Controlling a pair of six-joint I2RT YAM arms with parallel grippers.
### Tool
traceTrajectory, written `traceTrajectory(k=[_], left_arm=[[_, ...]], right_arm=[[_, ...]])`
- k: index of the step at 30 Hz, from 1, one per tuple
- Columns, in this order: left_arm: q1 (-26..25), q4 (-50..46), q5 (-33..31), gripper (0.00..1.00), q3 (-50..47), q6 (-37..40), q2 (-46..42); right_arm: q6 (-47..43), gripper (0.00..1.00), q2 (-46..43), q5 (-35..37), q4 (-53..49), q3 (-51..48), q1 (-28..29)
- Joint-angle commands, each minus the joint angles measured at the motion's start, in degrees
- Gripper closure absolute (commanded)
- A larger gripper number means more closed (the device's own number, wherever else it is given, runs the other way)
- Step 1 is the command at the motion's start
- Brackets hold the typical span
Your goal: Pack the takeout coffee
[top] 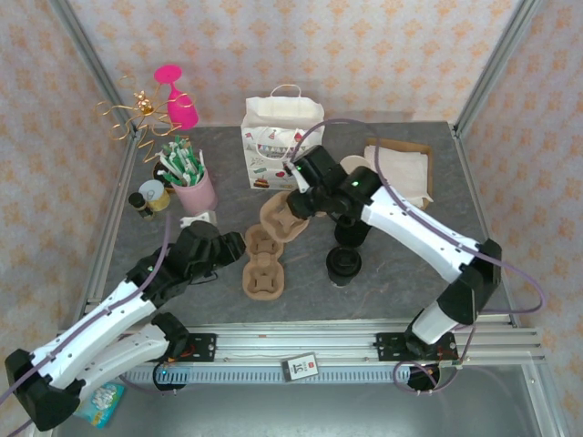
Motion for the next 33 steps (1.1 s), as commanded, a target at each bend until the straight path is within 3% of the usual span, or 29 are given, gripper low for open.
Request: traceTrajectory(k=[1, 12, 25, 33], left_arm=[[-4.2, 6.7, 1.6, 0.55, 0.3, -0.8, 3.0], [-15.5, 22.4, 2.0, 0.55, 2.5, -3.2, 21.4], [-16.1, 23.4, -1.2, 0.54, 9.9, -2.4, 41.2], [-15.1, 14.4, -7.2, 0.54, 13.5, -1.3, 46.9]], right_arm=[[4.7, 0.71, -3.4, 0.9, -2.9, -1.7, -3.5], [7.8, 0.72, -9.1, -3.2, -2.0, -7.4, -11.7], [7.3, 0.72, -9.1, -2.8, -2.7, -5.8, -13.1], [7.4, 0.72, -9.5, -1.8, -2.9, -5.0, -13.1]])
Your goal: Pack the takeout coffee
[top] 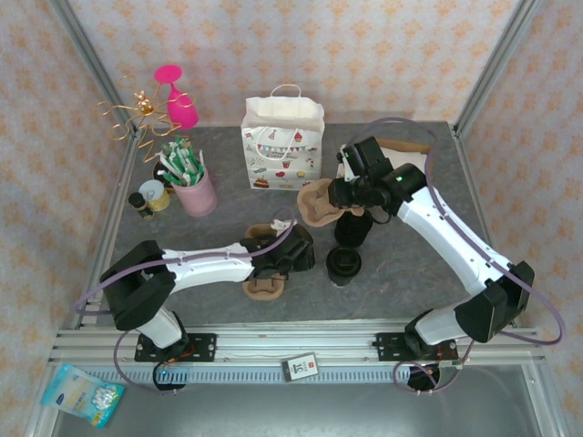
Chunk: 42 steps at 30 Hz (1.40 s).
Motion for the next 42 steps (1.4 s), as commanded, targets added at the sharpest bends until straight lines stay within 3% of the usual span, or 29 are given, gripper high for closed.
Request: traceTrajectory(k=[1, 9, 18, 23, 27, 33, 42], left_arm=[[1.2, -6.4, -5.7, 0.54, 0.4, 0.4, 0.3], [8.3, -10.0, -10.4, 0.54, -8.5, -1.3, -6.5], [21.0, -14.6, -14.7, 0.54, -16.2, 0.4, -16.7], [25.4, -15.3, -12.0, 0.54, -17.7, 2.9, -23.9], [25.1, -19.1, -0.8, 0.54, -9.4, 8.5, -28.8], [25.2, -21.6, 2.8, 0.51, 5.5, 14.2, -34.2], [28.8, -26.5, -2.3, 0.48, 41.1, 28.1, -10.0]], right_arm=[[0.2, 0.72, -1.6, 1.5, -1.1, 2.3, -0.3], [-0.3, 0.73, -1.2, 1.2, -1.6, 3.3, -0.2], [-0.7, 0.75, -0.9, 0.7, -1.5, 4.4, -0.3], [-1.2, 0.75, -0.9, 1.3, -1.7, 4.9, -0.3], [-1.4, 0.75, -1.0, 0.8, -2.1, 6.3, -0.2], [-1.6, 0.75, -1.1, 1.1, -3.0, 8.0, -0.3], [-1.0, 0.75, -1.8, -0.1, -2.5, 9.2, -0.2]])
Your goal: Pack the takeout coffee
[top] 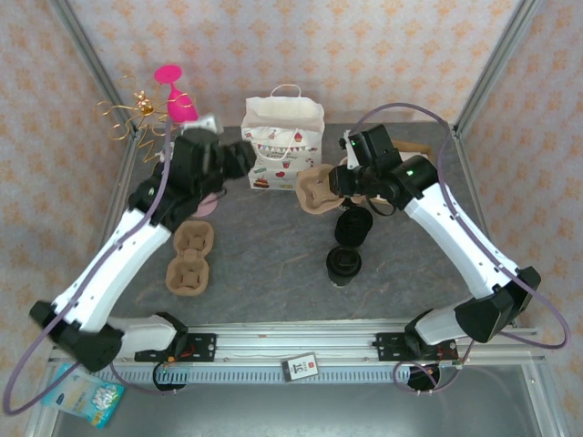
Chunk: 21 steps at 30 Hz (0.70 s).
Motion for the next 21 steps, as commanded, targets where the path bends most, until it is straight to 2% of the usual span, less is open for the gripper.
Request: traceTrajectory(k=[1, 11, 16, 19, 21], left_arm=[[2.5, -5.7, -2.5, 0.48, 9.5, 7.6, 9.4], [9.0, -15.8, -1.1, 0.46, 38.3, 14.3, 35.4], [12.1, -20.2, 6.9, 0.47, 49.8, 15.4, 44.8], [12.5, -19.5, 6.6, 0.5, 51.3, 16.2, 46.6], [13.0, -19.5, 6.8, 0.57, 51.5, 15.8, 47.3]], right_arm=[[-0.3, 0.75, -1.7, -0.2, -0.2, 1.5, -0.3], [-0.4, 0.76, -0.4, -0.9, -1.8, 4.4, -0.3], [-1.0, 0.77, 0.2, -0.4, -3.6, 5.9, -0.3], [-1.0, 0.77, 0.6, -0.9, -3.9, 6.5, -0.3], [-1.2, 0.77, 1.0, -1.1, -4.1, 7.0, -0.3]])
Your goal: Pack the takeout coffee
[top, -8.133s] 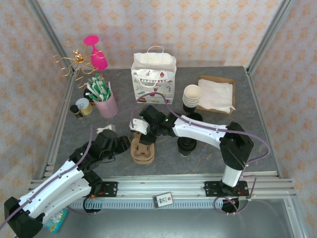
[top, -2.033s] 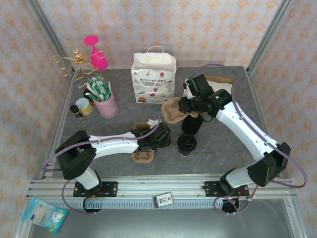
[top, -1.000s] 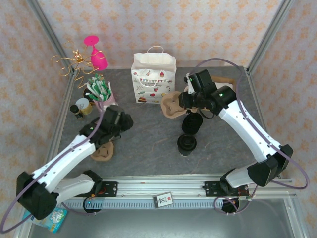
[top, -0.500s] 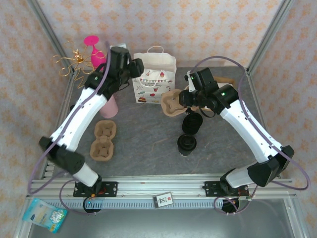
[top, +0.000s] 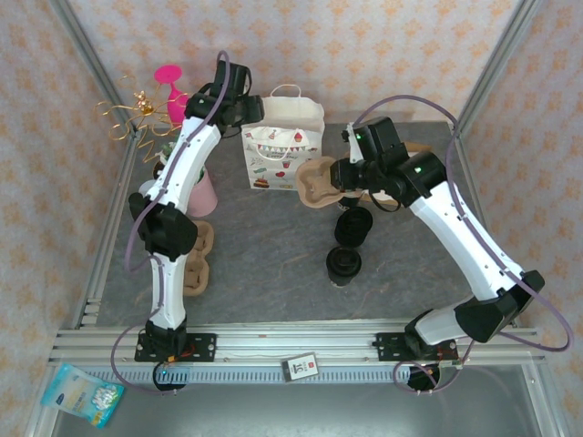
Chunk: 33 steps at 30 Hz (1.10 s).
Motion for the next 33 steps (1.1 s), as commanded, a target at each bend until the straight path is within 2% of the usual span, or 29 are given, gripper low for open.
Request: traceTrajectory(k=[1, 6, 9, 11, 15, 17, 21, 24, 33], left_arm=[[0.8, -2.9, 1.9, 0.61, 2.7, 1.1, 0.0], [0.8, -4.3, 3.3, 0.71, 2.3, 1.4, 0.0], [0.8, -6.1, 2.9, 0.83, 2.3, 1.5, -0.1], [0.8, -6.7, 4.3, 0.85, 1.7, 0.9, -0.7], [0.7, -5.7, 5.4, 1.0, -4.9, -2.5, -5.3], [0.6, -2.4, 6.9, 1.0, -11.5, -4.9, -9.6], [0.0, 0.7, 5.1, 1.0, -21.8, -9.3, -19.7], [-0.6, 4.7, 8.0, 1.0, -31.2, -13.6, -26.9], [-7.3, 6.4, 3.5, 1.0, -48.3, -24.9, -43.6]], right_arm=[[-1.1, 0.77, 1.1, -0.5, -1.7, 2.5, -0.3], [-1.5, 0.77, 2.0, -0.6, -2.5, 3.5, -0.3], [-1.6, 0.77, 2.2, -0.7, -2.8, 4.0, -0.2], [-1.7, 0.78, 2.2, -0.9, -3.1, 4.5, -0.2], [-1.7, 0.78, 2.1, -1.4, -4.5, 5.5, 0.0], [-1.7, 0.78, 1.8, -1.4, -5.3, 6.0, 0.2], [-1.9, 0.79, 1.8, -1.6, -7.4, 7.6, 0.8], [-1.8, 0.79, 2.0, -1.6, -8.8, 9.9, 2.0], [-1.3, 0.8, 2.5, -0.9, -12.2, 14.0, 5.7]])
